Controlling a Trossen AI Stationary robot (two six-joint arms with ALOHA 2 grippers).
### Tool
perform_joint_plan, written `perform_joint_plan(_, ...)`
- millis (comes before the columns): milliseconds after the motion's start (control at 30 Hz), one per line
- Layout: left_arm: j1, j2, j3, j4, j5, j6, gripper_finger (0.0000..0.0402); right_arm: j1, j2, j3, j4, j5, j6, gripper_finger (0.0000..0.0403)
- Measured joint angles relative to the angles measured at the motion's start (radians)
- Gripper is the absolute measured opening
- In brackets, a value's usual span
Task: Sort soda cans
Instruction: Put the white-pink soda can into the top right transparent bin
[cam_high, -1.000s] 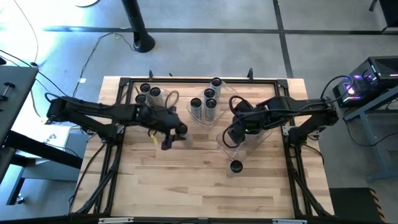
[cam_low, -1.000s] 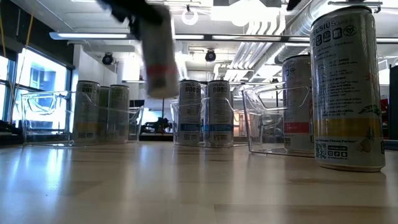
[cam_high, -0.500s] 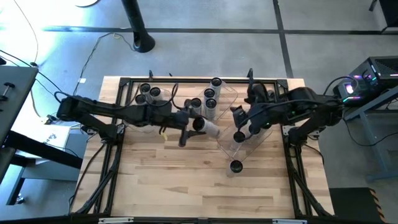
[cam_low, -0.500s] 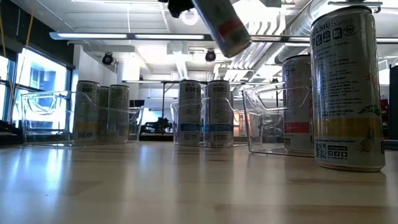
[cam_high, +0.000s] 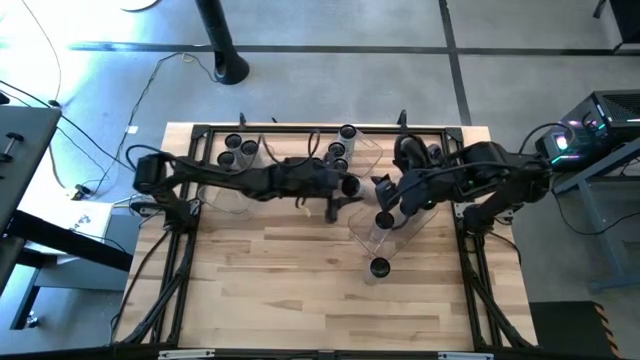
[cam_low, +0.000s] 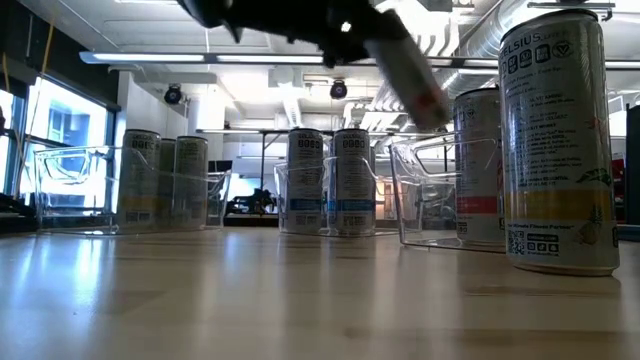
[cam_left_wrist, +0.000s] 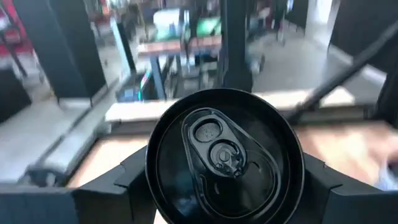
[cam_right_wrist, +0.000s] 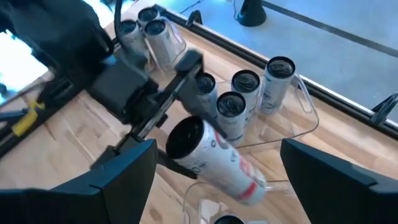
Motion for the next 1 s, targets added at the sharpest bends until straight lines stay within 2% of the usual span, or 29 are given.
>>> perform_joint_plan(133, 0.004, 0.07, 0.075, 0.06, 0.005, -0.003, 0.0234, 0.014, 0.0, 0.0, -0.009, -0.011, -0.016, 0.0336)
perform_joint_plan(367, 0.005, 0.188, 0.164, 0.026, 0.041, 0.023, 0.0234, 0.035, 0.0, 0.0, -0.011, -0.016, -0.01, 0.0336)
perform_joint_plan(567, 0.013, 0.219, 0.168, -0.009, 0.098, 0.002, 0.0234, 0.038, 0.0, 0.0, -0.01, -0.016, 0.029, 0.0336)
perform_joint_plan(800, 0.016, 0.216, 0.171, -0.073, 0.103, 0.025, 0.0234, 0.03, 0.023, 0.0, -0.012, -0.02, 0.097, 0.0336)
perform_joint_plan(1000, 0.018, 0.217, 0.171, -0.095, 0.099, 0.025, 0.0234, 0.022, 0.076, -0.001, -0.012, -0.113, 0.152, 0.0336)
